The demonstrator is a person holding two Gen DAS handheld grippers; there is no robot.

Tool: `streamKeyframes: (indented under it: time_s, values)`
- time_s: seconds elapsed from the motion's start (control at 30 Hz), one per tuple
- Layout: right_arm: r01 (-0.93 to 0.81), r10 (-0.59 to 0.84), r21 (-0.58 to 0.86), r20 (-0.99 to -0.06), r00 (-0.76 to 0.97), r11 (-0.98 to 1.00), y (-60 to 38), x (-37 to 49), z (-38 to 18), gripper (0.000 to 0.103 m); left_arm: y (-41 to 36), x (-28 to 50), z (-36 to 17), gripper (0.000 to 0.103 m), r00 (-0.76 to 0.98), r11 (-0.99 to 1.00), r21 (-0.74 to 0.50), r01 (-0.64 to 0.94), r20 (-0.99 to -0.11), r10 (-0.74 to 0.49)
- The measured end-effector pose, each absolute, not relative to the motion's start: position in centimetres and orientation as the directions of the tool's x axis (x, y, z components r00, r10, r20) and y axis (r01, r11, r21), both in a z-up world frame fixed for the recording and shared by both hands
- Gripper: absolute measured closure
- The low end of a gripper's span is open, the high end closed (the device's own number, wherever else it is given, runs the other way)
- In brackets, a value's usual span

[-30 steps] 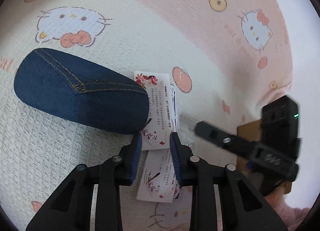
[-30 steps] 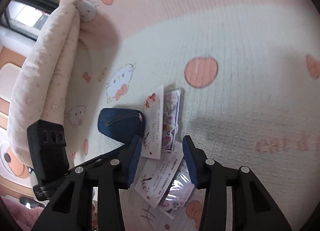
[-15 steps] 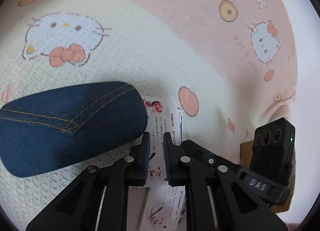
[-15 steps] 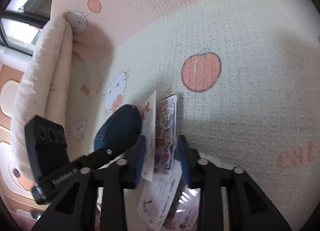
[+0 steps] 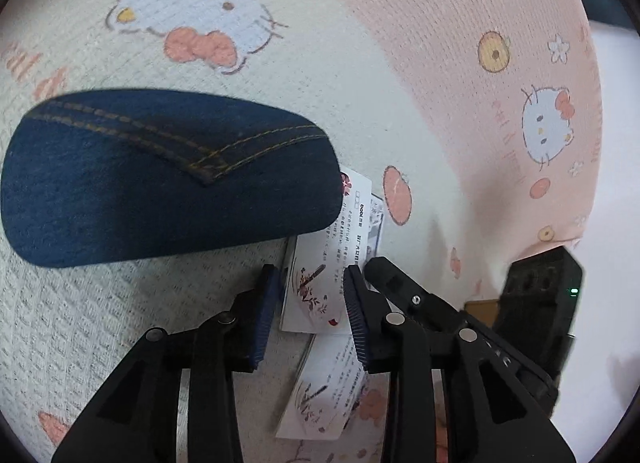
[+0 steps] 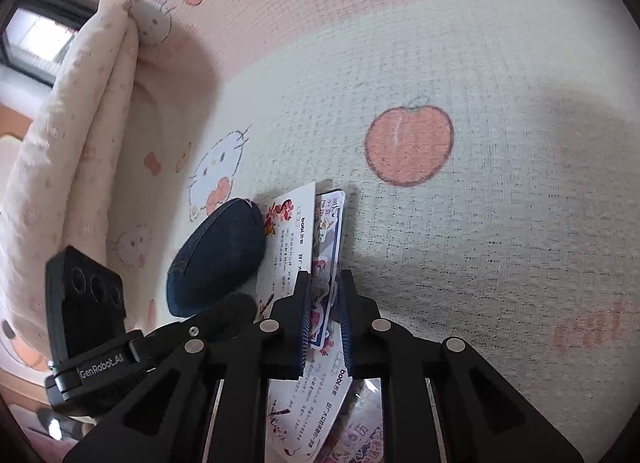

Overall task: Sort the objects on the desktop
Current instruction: 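Close both grippers on the white floral card stack, then lift the floral card stack with both grippers off the pile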

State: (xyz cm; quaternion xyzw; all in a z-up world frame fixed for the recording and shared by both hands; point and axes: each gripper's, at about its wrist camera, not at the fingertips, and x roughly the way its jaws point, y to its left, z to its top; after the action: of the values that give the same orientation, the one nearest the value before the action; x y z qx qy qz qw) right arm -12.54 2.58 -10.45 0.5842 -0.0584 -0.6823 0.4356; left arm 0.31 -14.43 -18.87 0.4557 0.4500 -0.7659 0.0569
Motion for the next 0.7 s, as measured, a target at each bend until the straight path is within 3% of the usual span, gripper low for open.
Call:
streamKeyframes:
  time_s: [0.1, 0.3, 0.7]
  values:
    - [0.568, -0.662, 0.566, -0.748, 0.049, -0.597, 2.3, -11.8, -9.5, 0.092, -13.8, -0.1, -18.9, 0.082, -0.554, -0.621, -0.621, 0.478, -0.762, 0.335]
    - [0.657, -0.633, 0.477, -0.774, 0.001, -0.583, 2.5, -10.3, -7.3, 0.093, -12.9, -0.2, -18.9, 0.082, -0.572, -0.589, -0.671, 0.451, -0.724, 0.386]
    - [0.611, -0.607, 0.498, -0.794, 0.037, -0.615, 5.8, -8.5, -7.0, 0.093, -10.2, 1.2, -19.3, 0.082, -0.529, -0.595, -0.679, 0.429, -0.723, 0.443]
